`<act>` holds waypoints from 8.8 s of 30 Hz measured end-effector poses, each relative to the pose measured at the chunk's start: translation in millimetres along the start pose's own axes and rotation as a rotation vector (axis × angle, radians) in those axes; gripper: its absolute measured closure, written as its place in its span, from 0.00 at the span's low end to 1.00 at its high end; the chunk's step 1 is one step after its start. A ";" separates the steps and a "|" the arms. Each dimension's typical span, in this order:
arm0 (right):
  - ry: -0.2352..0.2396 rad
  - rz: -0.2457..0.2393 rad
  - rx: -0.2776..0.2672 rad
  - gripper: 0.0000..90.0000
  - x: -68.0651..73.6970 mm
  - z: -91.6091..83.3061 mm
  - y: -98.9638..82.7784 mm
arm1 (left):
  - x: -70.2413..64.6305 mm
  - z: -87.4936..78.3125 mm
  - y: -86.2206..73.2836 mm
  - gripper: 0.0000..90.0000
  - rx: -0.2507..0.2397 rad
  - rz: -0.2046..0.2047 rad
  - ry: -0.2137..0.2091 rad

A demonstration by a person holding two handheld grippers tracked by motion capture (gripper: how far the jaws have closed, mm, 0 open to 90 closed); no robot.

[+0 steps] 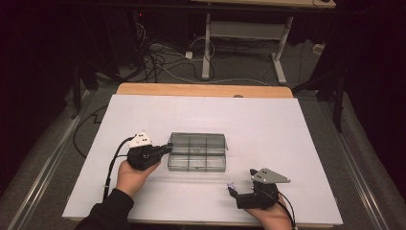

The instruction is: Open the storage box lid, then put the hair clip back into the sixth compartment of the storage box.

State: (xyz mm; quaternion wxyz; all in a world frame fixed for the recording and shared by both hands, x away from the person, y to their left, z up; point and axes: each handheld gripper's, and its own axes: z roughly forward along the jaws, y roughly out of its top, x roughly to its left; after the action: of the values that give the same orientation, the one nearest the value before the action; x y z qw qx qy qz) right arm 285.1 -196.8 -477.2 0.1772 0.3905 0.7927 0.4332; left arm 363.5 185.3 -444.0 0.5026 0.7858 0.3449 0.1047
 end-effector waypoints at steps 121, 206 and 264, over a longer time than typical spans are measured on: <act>0.021 -0.016 0.024 0.02 2.6 1.8 -0.2 | -8.0 -41.2 -65.2 0.00 0.122 0.051 0.117; 0.015 -0.151 0.142 0.81 18.8 10.9 -0.5 | -11.8 -40.8 -71.3 0.00 0.058 0.083 0.096; 0.078 -0.097 0.106 0.82 11.9 6.0 0.3 | -11.5 -39.7 -70.7 0.00 0.073 0.091 0.081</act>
State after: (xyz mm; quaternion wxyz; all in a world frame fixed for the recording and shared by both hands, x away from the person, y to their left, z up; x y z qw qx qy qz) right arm 281.4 -184.2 -479.6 0.1460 0.3434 0.8389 0.3962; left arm 303.8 224.4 -484.1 0.4539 0.8136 0.3326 0.1466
